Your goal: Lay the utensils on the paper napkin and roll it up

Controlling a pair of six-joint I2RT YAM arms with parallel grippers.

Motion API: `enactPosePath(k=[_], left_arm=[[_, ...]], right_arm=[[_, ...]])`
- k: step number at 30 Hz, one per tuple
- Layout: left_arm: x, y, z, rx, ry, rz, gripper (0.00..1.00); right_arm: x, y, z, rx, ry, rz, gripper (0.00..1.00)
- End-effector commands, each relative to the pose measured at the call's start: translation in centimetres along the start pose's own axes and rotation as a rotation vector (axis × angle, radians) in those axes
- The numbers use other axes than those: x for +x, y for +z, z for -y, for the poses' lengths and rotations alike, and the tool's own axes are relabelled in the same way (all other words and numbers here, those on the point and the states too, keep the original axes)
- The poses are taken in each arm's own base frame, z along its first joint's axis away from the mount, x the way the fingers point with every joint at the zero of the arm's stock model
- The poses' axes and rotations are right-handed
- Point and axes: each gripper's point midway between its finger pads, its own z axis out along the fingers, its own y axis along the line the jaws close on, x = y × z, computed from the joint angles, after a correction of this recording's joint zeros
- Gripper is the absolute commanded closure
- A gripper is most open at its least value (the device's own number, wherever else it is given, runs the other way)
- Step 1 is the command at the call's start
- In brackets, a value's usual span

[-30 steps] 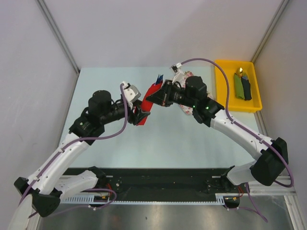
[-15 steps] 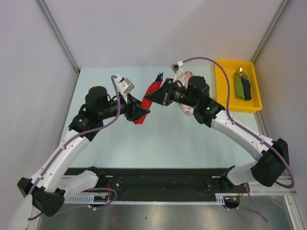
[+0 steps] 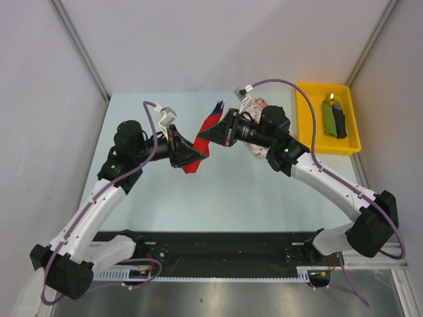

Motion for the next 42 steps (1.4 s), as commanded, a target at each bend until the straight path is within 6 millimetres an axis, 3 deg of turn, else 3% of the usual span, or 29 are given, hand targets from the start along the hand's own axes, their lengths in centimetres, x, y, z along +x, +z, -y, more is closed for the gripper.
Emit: enactPosePath(k=[1,10,15,20,23,28,32,33,34,36,37,39,42], left_arm=[[0.4,-0.3,3.2,0.169,-0.052,-0.012,0.62],[0.4,-0.5,3.7,0.216,-0.083,-0.014,0.67],[0.9,-0.9,4.4,0.248,-0.098,-0.02,0.62],[1.7,-1.4,5.3,0.304,-0.127,-0.044,0.64],[1.7,-1.5,5.6,0.317,-0.125,-0.041,0.71],[1.3,-1.4,5.6,0.321,-0.103,-0.013,1.0],[0.4,-1.3,5.4,0.292,-0.059,0.048,1.0],[0.1,-1.2,5.3,0.282,-0.037,0.071,1.0],[-0.6,-1.3,5.0,0.253,-0.018,0.111,1.0],[-1.3,-1.3,4.9,0.241,0.017,0.165,1.0],[-1.8,-1.3,4.9,0.233,0.016,0.194,1.0],[-2.8,-1.4,4.9,0.224,0.043,0.242,1.0],[-4.1,-1.5,5.2,0.222,0.079,0.299,1.0]], right_arm=[[-3.8,-1.0,-4.5,-0.138,-0.097,0.128,1.0],[-3.5,-1.2,-6.2,-0.235,-0.1,0.114,1.0],[-3.5,-1.3,-7.1,-0.282,-0.119,0.097,1.0],[-3.3,-1.5,-7.9,-0.326,-0.13,0.085,1.0],[-3.0,-1.5,-8.0,-0.334,-0.123,0.072,1.0],[-2.8,-1.4,-7.9,-0.34,-0.13,0.063,1.0],[-3.2,-0.9,-8.0,-0.34,-0.133,0.061,1.0],[-3.2,-0.8,-8.0,-0.338,-0.133,0.06,0.96],[-3.2,-0.7,-7.8,-0.329,-0.131,0.057,0.76],[-3.4,-0.8,-7.9,-0.322,-0.142,0.057,0.54],[-3.3,-0.8,-7.7,-0.308,-0.138,0.053,0.34],[-3.4,-1.0,-7.4,-0.278,-0.141,0.057,0.05],[-3.1,-1.4,-6.8,-0.238,-0.131,0.054,0.0]])
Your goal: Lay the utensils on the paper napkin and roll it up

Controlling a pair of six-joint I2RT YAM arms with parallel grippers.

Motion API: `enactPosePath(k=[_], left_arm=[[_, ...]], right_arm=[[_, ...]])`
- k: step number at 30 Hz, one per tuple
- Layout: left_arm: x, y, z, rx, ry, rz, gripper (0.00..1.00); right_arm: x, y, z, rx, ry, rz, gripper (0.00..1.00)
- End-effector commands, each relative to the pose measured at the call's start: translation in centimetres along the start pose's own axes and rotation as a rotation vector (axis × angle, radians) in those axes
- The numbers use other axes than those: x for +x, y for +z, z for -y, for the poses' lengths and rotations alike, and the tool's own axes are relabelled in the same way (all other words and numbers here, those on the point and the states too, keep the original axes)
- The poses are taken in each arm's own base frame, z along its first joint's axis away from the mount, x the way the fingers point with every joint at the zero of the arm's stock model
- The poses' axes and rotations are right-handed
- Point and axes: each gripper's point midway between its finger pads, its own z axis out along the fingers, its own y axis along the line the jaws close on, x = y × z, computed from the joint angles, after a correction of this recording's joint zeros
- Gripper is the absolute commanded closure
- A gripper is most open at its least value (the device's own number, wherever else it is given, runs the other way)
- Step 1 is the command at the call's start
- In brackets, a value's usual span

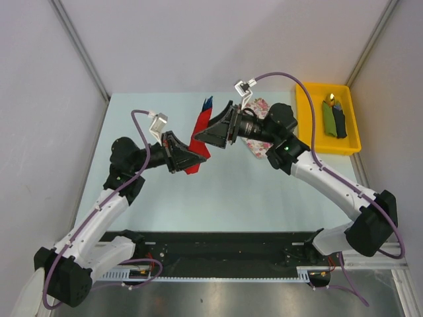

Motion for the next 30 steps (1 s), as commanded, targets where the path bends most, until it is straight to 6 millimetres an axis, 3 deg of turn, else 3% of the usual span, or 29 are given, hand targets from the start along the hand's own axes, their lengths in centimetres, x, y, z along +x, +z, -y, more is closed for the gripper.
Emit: enactPosePath(k=[1,5,10,20,28,30], left_arm=[[-4.1,0.1,3.2,0.08,0.203,0.148,1.0],[-5.2,0.3,3.8,0.11,0.225,0.188,1.0],[-5.5,0.4,3.8,0.102,0.224,0.202,1.0],[-6.7,0.5,3.1,0.058,0.189,0.27,1.0],[-6.7,0.6,2.7,0.048,0.174,0.275,1.0],[-6.5,0.6,2.4,0.039,0.17,0.27,1.0]], right_arm=[[-2.0,-0.7,-1.0,0.038,-0.048,0.069,0.0],[-1.2,-1.1,1.0,0.113,0.0,0.085,0.0],[-1.3,-0.6,-0.5,0.035,0.026,0.092,0.06],[-0.4,0.3,-2.1,-0.023,0.032,0.09,0.46],[-0.6,0.5,-1.9,-0.015,0.013,0.096,0.72],[-0.7,0.5,-1.8,-0.01,0.009,0.096,0.85]])
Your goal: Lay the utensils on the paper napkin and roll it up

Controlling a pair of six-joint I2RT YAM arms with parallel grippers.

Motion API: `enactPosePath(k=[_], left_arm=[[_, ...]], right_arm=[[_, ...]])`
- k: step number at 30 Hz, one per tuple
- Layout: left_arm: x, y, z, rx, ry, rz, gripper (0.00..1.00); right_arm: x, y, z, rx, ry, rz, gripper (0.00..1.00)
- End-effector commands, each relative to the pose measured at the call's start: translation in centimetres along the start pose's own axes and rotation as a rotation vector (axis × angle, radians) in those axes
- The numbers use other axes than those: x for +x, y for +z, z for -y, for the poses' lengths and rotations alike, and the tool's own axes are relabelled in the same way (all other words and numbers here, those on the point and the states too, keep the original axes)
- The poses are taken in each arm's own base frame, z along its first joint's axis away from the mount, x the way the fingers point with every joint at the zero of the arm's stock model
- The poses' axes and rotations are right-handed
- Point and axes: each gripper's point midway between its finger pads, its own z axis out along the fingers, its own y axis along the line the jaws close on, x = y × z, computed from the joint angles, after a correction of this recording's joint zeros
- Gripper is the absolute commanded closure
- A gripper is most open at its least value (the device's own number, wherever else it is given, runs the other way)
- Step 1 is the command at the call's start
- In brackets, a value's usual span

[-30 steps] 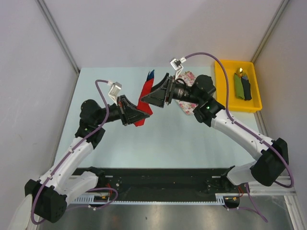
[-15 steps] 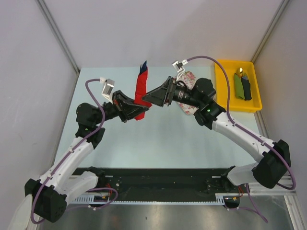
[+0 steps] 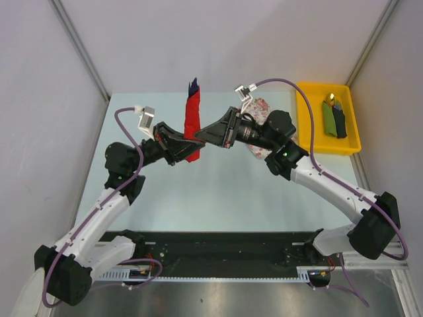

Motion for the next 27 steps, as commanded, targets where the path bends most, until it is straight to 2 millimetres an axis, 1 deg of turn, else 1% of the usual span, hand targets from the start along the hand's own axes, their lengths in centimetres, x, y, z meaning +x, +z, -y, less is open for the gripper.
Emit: enactPosePath(k=[1,2,3,4,5,6,7,8,9,10,11,12,14,16,18,20,21,22,23,24,25,26,27], left_arm=[[-1.3,0.3,0.7,0.011,0.04,0.05,1.0],[-1.3,0.4,0.6,0.01,0.052,0.048,1.0],[-0.9,0.4,0.3,-0.006,0.041,0.032,1.0],[-1.1,0.5,0.1,-0.017,0.053,0.032,0.99],[-0.9,0.5,0.0,-0.024,0.047,0.026,0.97],[-0.7,0.5,-0.4,-0.038,0.034,0.018,0.85],[-0.7,0.5,-0.5,-0.047,0.034,0.016,0.78],[-0.3,0.4,-1.0,-0.067,0.018,0.001,0.71],[-0.2,0.4,-1.1,-0.072,0.02,-0.005,0.57],[0.0,0.4,-1.3,-0.078,0.026,-0.012,0.51],[0.3,0.3,-1.5,-0.091,0.017,-0.025,0.48],[0.5,0.2,-1.6,-0.1,0.018,-0.034,0.41],[0.9,-0.1,-2.2,-0.134,0.023,-0.055,0.34],[1.4,-0.4,-2.6,-0.15,0.031,-0.07,0.33],[2.1,-0.6,-3.1,-0.169,0.025,-0.084,0.28],[2.8,-0.9,-3.6,-0.189,0.009,-0.11,0.21],[3.0,-1.0,-3.7,-0.191,0.029,-0.121,0.2],[3.6,-1.2,-3.9,-0.199,0.025,-0.144,0.19],[3.8,-1.4,-4.0,-0.205,0.03,-0.152,0.15],[4.0,-1.5,-4.1,-0.206,0.049,-0.164,0.14],[4.3,-1.7,-4.0,-0.207,0.049,-0.179,0.13],[4.5,-1.8,-4.0,-0.206,0.049,-0.19,0.08],[4.5,-1.9,-3.9,-0.202,0.065,-0.2,0.06]], right_arm=[[-1.2,0.3,-1.4,-0.039,-0.064,0.036,0.9],[-1.1,0.4,-1.2,-0.028,-0.064,0.034,1.0],[-1.4,0.4,-1.2,-0.023,-0.07,0.038,1.0],[-1.5,0.4,-1.2,-0.022,-0.08,0.04,1.0],[-1.6,0.4,-1.3,-0.022,-0.087,0.044,1.0],[-1.8,0.4,-1.3,-0.021,-0.093,0.049,1.0],[-2.0,0.4,-1.3,-0.021,-0.1,0.052,1.0],[-2.2,0.4,-1.1,-0.015,-0.103,0.054,1.0],[-2.7,0.2,-0.8,-0.005,-0.11,0.062,1.0],[-3.1,0.1,-0.6,0.005,-0.116,0.066,1.0],[-3.4,-0.1,-0.5,0.009,-0.121,0.07,1.0],[-3.7,-0.3,-0.4,0.013,-0.123,0.074,1.0],[-4.5,-0.8,0.1,0.028,-0.134,0.08,1.0],[-5.0,-1.3,0.6,0.04,-0.139,0.084,1.0],[-5.3,-1.7,0.8,0.046,-0.146,0.082,1.0],[-5.9,-2.4,1.5,0.064,-0.153,0.083,1.0],[-6.0,-2.8,2.2,0.083,-0.15,0.077,1.0],[-6.6,-3.6,3.1,0.101,-0.16,0.072,1.0],[-6.9,-4.2,3.7,0.12,-0.181,0.069,1.0],[-7.0,-5.0,4.5,0.147,-0.182,0.058,1.0],[-8.0,-6.4,5.7,0.182,-0.199,0.061,1.0],[-8.1,-7.3,6.8,0.218,-0.224,0.043,1.0],[-8.0,-8.2,7.2,0.222,-0.236,0.018,1.0]])
